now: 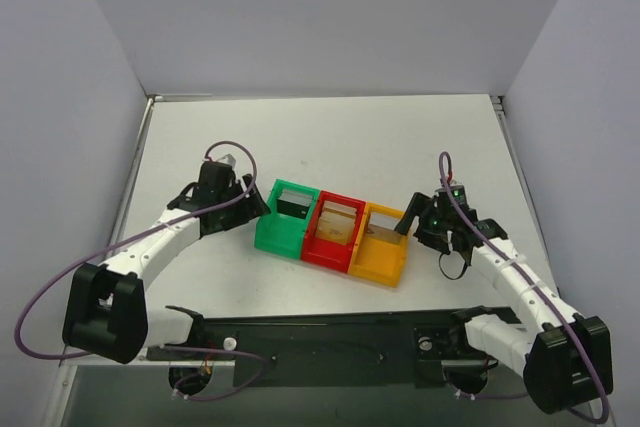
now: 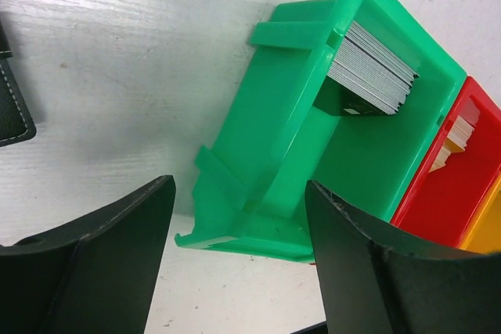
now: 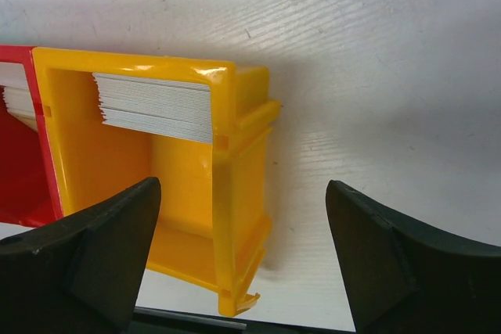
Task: Take the credit cards out of the card holder
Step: Move the storage box to the center of the board.
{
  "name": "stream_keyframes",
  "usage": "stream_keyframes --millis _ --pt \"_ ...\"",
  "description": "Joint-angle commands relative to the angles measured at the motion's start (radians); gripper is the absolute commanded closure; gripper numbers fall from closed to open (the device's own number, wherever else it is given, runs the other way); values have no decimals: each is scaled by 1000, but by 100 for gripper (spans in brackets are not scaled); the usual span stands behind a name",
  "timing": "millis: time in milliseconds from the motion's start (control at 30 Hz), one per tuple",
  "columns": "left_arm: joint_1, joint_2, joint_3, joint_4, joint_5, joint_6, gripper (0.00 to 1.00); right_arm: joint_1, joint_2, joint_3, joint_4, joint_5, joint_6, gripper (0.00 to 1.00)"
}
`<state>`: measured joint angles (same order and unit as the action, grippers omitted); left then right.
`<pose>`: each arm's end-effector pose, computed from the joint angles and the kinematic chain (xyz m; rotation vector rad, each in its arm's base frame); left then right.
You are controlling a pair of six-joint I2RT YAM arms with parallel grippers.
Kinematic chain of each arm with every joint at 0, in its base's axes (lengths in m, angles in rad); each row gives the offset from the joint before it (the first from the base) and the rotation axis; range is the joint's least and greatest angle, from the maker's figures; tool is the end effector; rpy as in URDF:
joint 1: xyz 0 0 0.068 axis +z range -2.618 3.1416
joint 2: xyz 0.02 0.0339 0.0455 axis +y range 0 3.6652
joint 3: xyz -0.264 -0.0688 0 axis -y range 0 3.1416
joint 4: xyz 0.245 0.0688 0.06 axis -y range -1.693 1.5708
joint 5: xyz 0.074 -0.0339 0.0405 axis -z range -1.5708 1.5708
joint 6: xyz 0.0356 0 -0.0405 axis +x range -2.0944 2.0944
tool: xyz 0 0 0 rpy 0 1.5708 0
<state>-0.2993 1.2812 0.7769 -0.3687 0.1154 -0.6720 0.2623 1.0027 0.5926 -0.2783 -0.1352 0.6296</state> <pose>0.2457 -0.0801 0.2169 -0.4148 2.4861 -0.5566 0.2025 0.0593 0.2240 0.3519 2.3024 0.6164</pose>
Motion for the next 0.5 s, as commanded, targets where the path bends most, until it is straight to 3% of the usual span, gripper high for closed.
stream_keyframes --millis 0,333,467 --pt "-26 12 -1 88 1 8 24 -6 30 -22 79 -47 16 22" --pt "-50 70 19 99 -6 9 38 -11 106 -33 139 -76 18 44" --pt "-60 89 30 106 -6 2 40 -21 120 -33 148 -80 15 48"
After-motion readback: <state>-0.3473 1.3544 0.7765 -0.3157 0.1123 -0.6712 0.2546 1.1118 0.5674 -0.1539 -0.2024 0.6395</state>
